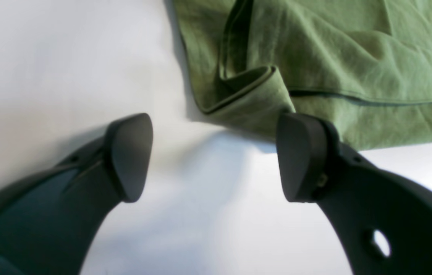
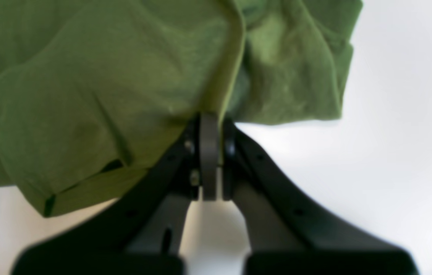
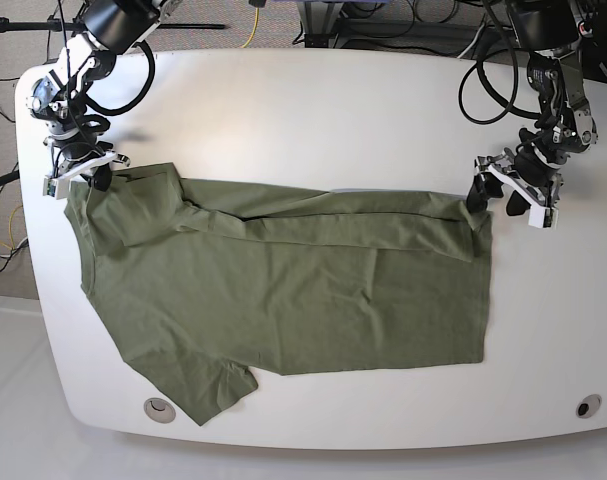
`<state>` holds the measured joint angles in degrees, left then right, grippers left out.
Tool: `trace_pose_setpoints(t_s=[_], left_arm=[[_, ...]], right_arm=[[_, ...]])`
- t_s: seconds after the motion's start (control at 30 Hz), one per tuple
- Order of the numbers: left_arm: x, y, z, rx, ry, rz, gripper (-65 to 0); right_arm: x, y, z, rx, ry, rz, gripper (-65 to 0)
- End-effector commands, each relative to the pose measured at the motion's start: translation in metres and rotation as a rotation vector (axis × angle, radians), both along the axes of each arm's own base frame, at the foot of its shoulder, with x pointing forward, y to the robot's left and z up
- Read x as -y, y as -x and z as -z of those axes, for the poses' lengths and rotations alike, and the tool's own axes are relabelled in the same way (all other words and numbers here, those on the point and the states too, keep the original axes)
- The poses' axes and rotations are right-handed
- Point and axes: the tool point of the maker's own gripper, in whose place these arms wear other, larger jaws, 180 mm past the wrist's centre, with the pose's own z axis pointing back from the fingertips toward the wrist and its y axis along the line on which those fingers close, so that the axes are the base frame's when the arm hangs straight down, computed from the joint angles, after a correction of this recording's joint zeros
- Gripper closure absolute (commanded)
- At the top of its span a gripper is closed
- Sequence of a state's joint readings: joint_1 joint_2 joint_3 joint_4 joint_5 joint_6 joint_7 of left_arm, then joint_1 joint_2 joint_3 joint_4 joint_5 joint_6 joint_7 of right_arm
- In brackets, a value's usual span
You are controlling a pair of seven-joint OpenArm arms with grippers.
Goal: Fold the T-shirt properly
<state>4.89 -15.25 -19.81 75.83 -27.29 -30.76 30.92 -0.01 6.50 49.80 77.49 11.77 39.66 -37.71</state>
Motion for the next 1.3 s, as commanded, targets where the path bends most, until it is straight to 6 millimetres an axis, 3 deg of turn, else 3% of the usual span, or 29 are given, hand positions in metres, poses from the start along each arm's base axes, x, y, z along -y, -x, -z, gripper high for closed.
trace_pose_setpoints(t_s=[0.0, 0.23, 0.63, 0.9, 1.03, 1.27], left_arm=[[-0.003, -0.008, -0.005, 0.017, -0.001, -0.004, -52.9], [-0.002, -0.013, -0.002, 0.015, 0.014, -0.011, -50.4], [0.000, -0.027, -0.018, 0.081, 0.029, -0.017, -24.9], [0.001, -0.030, -0.022, 0.090, 0.038, -0.017, -17.3], [-0.001, -0.032, -0.022, 0.095, 0.027, -0.024, -8.5], [-0.005, -0.032, -0.022, 0.108, 0.021, -0.036, -4.3]], right_arm=[[0.008, -0.011, -0.015, 0.048, 0.028, -0.001, 0.0], [0.008, -0.011, -0.016, 0.048, 0.028, -0.002, 0.0], [0.008, -0.014, -0.017, 0.055, 0.025, 0.000, 0.0], [0.008, -0.015, -0.017, 0.057, 0.025, 0.001, 0.0], [0.008, -0.014, -0.017, 0.058, 0.027, -0.001, 0.0], [0.009, -0.015, -0.018, 0.061, 0.030, 0.001, 0.0]])
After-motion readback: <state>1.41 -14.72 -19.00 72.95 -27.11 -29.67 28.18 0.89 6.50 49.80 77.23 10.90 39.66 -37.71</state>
